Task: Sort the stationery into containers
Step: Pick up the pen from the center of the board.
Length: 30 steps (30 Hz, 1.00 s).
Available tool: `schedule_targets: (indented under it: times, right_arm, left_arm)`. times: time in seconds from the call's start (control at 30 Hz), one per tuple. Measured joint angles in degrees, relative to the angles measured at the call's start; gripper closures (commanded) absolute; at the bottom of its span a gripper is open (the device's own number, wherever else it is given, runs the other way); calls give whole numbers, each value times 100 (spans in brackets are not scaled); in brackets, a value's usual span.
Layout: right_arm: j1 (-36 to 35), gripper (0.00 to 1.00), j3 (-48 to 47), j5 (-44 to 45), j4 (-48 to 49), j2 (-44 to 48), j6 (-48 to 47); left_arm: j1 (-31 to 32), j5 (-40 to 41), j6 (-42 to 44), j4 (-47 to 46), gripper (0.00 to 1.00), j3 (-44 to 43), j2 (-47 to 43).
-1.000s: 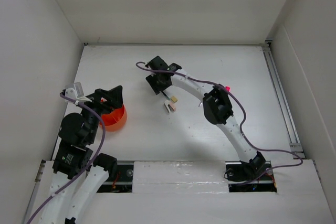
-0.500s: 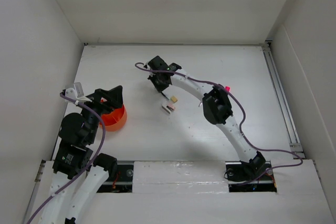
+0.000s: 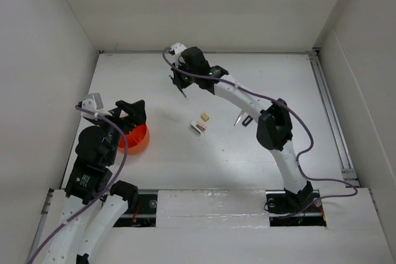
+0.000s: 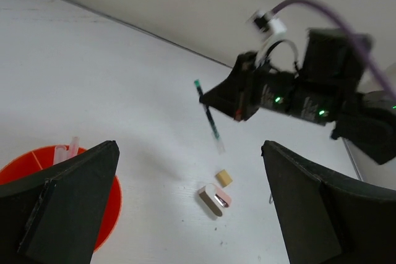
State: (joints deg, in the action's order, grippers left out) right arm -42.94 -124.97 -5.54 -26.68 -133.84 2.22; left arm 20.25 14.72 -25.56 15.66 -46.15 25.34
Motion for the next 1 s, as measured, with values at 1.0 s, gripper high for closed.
schedule_targets:
  times: [1.0]
  right_arm:
    - [-619, 100, 5914, -4129, 9468, 4236, 4325]
  left_arm:
    - [0, -4006, 710, -774, 8, 61, -192]
